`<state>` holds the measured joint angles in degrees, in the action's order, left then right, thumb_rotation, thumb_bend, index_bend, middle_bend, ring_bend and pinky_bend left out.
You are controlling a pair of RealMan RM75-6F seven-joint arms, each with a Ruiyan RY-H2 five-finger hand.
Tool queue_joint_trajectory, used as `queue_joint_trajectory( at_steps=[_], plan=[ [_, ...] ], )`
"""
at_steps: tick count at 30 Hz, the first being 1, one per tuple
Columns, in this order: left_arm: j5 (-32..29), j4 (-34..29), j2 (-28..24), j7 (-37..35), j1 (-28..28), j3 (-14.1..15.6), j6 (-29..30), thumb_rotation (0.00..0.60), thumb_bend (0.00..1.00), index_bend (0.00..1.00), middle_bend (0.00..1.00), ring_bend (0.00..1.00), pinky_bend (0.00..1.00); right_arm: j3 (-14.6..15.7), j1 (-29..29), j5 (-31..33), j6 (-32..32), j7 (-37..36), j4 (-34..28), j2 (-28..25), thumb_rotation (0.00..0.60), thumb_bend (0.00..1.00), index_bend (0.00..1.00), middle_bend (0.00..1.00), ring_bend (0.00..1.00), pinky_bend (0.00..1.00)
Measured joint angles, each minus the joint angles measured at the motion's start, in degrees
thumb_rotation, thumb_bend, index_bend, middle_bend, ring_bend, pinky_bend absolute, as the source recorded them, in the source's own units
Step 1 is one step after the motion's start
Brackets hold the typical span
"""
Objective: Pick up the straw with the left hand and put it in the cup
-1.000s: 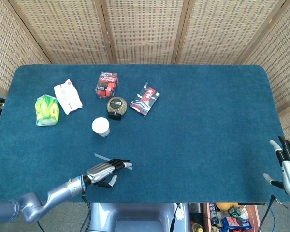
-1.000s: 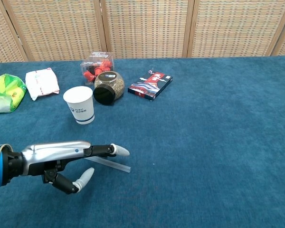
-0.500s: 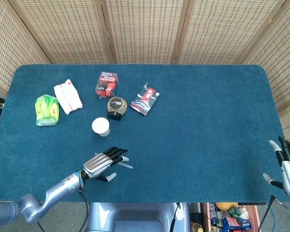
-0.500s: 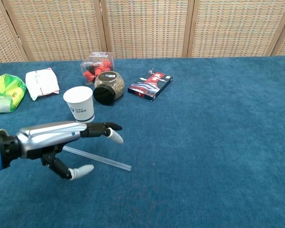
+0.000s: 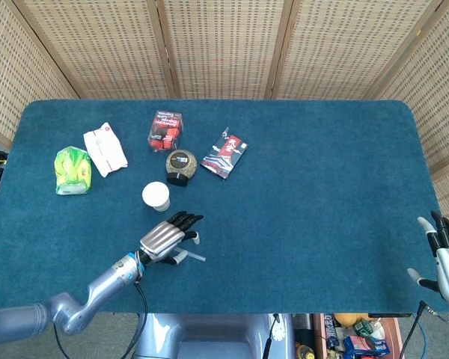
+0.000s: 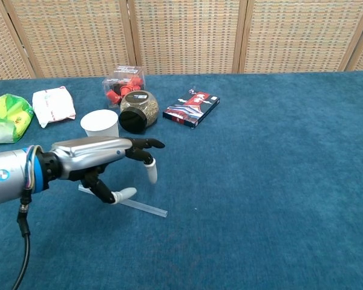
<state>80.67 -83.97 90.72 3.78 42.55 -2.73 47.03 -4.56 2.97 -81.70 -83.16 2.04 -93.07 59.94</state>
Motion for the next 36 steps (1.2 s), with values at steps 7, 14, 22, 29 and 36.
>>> queue_joint_trajectory(
  at_steps=[7, 14, 22, 29, 36],
  plan=[
    [-1.4, 0.6, 2.6, 3.0, 0.3, 0.3, -0.4, 0.6, 0.39, 0.37, 0.0, 0.0, 0.0, 0.0, 0.1, 0.1, 0.4, -0.2, 0.0, -0.1, 0.6, 0.0, 0.0, 0.0, 0.0, 0.0],
    [-0.9, 1.6, 4.3, 5.4, 0.1, 1.0, 0.8, 0.6, 0.39, 0.37, 0.0, 0.0, 0.0, 0.1, 0.3, 0.3, 0.8, -0.7, 0.1, -0.2, 0.6, 0.0, 0.0, 0.0, 0.0, 0.0],
    [-1.6, 2.4, 5.4, 7.3, 0.0, 1.0, 1.3, 0.6, 0.39, 0.41, 0.0, 0.0, 0.0, 0.1, 0.2, 0.4, 1.0, -1.2, 0.1, -0.4, 0.6, 0.0, 0.0, 0.0, 0.0, 0.0],
    [-1.9, 3.8, 6.1, 8.4, -0.3, 1.4, 1.7, 0.6, 0.39, 0.41, 0.0, 0.0, 0.0, 0.2, 0.3, 0.5, 1.3, -1.4, 0.0, -0.5, 0.6, 0.0, 0.0, 0.0, 0.0, 0.0],
    [-1.7, 5.6, 7.6, 9.0, -0.2, 1.5, 1.9, 0.6, 0.39, 0.42, 0.0, 0.0, 0.0, 0.1, 0.4, 0.7, 1.4, -1.6, 0.1, -0.6, 0.6, 0.0, 0.0, 0.0, 0.0, 0.0]
  ],
)
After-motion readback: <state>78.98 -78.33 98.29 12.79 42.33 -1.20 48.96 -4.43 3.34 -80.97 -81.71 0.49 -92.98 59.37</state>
